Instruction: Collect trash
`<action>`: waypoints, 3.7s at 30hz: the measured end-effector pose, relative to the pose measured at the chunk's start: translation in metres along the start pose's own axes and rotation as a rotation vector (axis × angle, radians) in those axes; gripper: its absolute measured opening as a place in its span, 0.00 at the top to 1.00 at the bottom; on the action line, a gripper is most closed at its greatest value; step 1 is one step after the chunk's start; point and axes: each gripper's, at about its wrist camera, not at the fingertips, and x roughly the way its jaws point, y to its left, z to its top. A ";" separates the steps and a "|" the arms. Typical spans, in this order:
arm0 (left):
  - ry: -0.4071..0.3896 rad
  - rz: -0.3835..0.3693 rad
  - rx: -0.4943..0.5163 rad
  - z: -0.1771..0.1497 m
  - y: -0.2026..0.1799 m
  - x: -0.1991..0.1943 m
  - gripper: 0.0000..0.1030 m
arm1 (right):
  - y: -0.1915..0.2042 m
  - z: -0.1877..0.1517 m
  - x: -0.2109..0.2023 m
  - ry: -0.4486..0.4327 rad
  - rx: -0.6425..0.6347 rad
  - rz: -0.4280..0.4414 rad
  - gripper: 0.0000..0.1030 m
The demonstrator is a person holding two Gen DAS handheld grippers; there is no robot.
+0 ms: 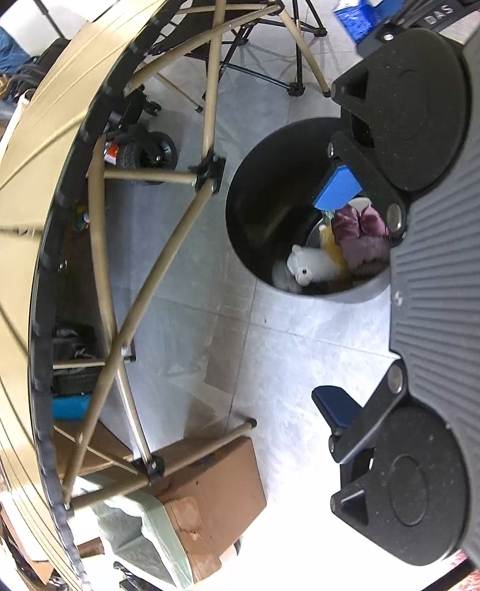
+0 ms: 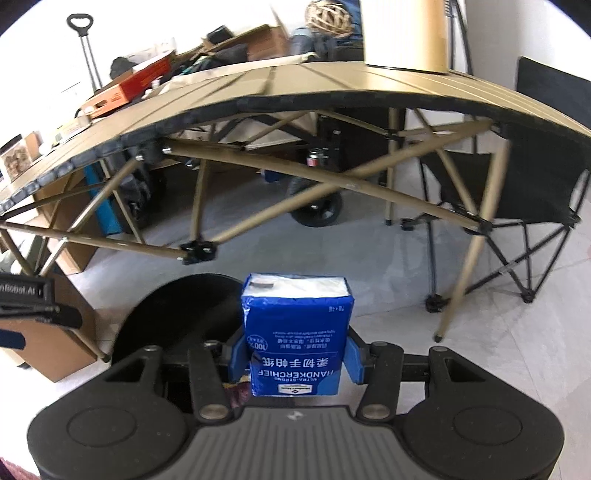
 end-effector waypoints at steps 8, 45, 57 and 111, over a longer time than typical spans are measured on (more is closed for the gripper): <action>0.002 0.028 -0.027 -0.002 0.039 -0.001 0.00 | 0.046 0.007 0.021 0.017 -0.044 0.023 0.51; 0.062 0.056 -0.098 -0.015 0.096 0.011 0.00 | 0.077 0.006 0.074 0.154 -0.043 0.026 0.00; 0.063 0.055 -0.095 -0.015 0.095 0.011 0.00 | 0.076 0.005 0.073 0.154 -0.045 0.031 0.00; -0.422 -0.121 0.184 -0.145 0.009 -0.193 0.00 | -0.001 -0.026 -0.198 -0.111 -0.105 0.158 0.00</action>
